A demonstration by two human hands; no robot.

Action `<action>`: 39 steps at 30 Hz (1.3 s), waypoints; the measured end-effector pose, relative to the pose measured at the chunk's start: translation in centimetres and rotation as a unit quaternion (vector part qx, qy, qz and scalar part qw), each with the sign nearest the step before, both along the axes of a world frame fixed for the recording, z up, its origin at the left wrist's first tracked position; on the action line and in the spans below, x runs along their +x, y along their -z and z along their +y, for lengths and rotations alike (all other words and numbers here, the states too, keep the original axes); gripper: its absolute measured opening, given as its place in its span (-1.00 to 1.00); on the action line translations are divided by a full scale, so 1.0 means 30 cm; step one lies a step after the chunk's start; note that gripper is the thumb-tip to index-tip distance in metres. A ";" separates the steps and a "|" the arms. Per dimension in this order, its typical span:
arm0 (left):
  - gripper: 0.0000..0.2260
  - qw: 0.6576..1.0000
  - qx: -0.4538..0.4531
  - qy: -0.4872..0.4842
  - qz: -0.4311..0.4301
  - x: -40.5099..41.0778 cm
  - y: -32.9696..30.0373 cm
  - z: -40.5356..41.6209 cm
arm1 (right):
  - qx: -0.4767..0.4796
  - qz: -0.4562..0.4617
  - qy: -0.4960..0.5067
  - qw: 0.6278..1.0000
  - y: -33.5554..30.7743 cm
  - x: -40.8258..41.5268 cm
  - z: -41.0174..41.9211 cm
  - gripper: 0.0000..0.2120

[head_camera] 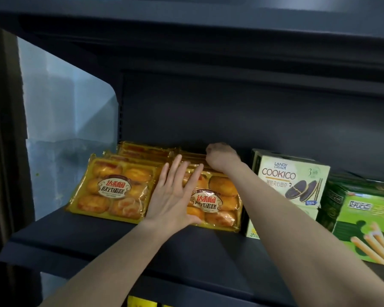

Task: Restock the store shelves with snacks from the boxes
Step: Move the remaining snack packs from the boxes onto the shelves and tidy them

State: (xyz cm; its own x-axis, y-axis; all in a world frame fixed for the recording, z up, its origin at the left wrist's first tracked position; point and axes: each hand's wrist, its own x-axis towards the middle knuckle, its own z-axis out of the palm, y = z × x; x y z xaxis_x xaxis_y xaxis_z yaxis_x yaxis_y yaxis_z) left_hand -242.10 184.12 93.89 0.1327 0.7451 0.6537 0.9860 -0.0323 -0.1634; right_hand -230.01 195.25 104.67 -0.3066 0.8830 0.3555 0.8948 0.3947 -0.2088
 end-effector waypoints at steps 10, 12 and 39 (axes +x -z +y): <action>0.31 0.999 -0.028 -0.017 0.005 -0.060 -0.007 0.003 | 0.193 -0.088 0.060 0.975 0.199 0.071 -0.208 -0.40; 0.31 0.999 -0.029 -0.021 0.007 -0.057 -0.010 0.004 | 0.194 -0.089 0.049 0.976 0.203 0.069 -0.198 -0.41; 0.27 0.949 -0.179 -0.150 -0.213 -0.419 0.037 -0.099 | -0.053 -0.142 -0.091 0.984 -0.031 -0.485 0.108 -0.65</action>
